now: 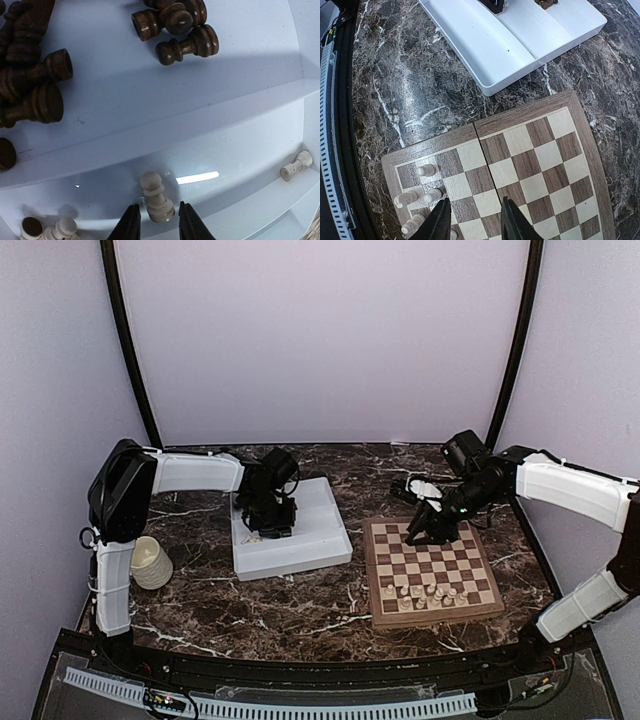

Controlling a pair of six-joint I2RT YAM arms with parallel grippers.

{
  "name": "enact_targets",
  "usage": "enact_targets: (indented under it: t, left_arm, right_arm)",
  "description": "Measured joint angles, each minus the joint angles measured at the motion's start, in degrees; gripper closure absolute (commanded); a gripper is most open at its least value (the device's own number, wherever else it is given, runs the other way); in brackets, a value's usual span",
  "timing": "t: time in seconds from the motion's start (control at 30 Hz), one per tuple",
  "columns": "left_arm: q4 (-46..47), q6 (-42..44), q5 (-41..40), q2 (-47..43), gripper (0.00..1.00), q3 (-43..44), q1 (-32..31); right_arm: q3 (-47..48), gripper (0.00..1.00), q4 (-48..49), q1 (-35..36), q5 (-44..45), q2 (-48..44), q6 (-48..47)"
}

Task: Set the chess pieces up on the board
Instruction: Pick up the pawn from the storage box.

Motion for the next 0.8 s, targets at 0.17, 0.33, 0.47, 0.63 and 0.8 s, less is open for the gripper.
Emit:
enact_targets:
  t: [0.17, 0.33, 0.47, 0.63, 0.8]
  left_arm:
    - [-0.09, 0.26, -0.74, 0.02, 0.76, 0.0, 0.02]
    - [-0.44, 1.14, -1.73, 0.07, 0.82, 0.0, 0.37]
    - [-1.07, 3.32, -2.54, 0.07, 0.86, 0.24, 0.76]
    - [-1.64, 9.11, -4.11, 0.02, 0.9, 0.39, 1.03]
    - [-0.31, 16.9, -3.91, -2.71, 0.92, -0.68, 1.18]
  right_arm:
    - [0.0, 0.64, 0.02, 0.0, -0.04, 0.0, 0.0]
    - [0.0, 0.65, 0.24, 0.0, -0.15, 0.0, 0.0]
    - [0.0, 0.65, 0.48, 0.0, -0.26, 0.0, 0.02]
    - [0.02, 0.65, 0.57, 0.0, -0.52, 0.09, 0.28]
    - [1.55, 0.65, 0.59, 0.0, -1.31, 1.29, 1.14]
